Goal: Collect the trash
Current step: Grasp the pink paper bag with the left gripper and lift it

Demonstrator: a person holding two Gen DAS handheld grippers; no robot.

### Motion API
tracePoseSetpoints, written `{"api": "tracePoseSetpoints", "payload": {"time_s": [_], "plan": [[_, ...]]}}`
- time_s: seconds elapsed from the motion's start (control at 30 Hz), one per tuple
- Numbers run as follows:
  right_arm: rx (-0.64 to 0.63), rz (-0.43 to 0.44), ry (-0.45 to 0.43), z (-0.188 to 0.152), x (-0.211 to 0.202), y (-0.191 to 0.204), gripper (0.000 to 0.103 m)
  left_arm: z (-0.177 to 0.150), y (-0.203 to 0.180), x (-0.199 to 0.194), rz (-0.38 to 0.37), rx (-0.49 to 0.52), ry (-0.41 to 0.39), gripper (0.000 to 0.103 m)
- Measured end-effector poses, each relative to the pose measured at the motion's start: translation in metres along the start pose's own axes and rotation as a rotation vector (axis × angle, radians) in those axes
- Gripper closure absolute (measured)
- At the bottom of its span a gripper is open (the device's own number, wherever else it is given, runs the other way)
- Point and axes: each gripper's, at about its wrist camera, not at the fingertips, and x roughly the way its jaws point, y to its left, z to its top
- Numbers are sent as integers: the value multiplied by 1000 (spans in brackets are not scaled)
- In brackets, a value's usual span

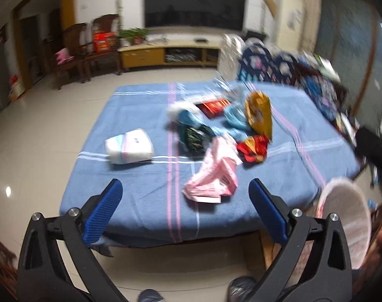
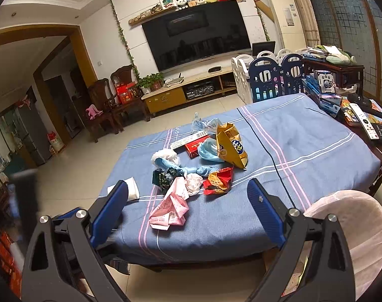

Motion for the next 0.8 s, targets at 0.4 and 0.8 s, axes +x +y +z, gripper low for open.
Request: {"api": "tracePoseSetpoints", "payload": {"time_s": [0.4, 0.8], "plan": [[19, -30, 19, 0, 12, -4, 10, 11, -30, 128, -104, 61, 240, 29], [-26, -97, 142, 13, 86, -2, 10, 47, 35, 39, -147, -183, -18, 86]]}}
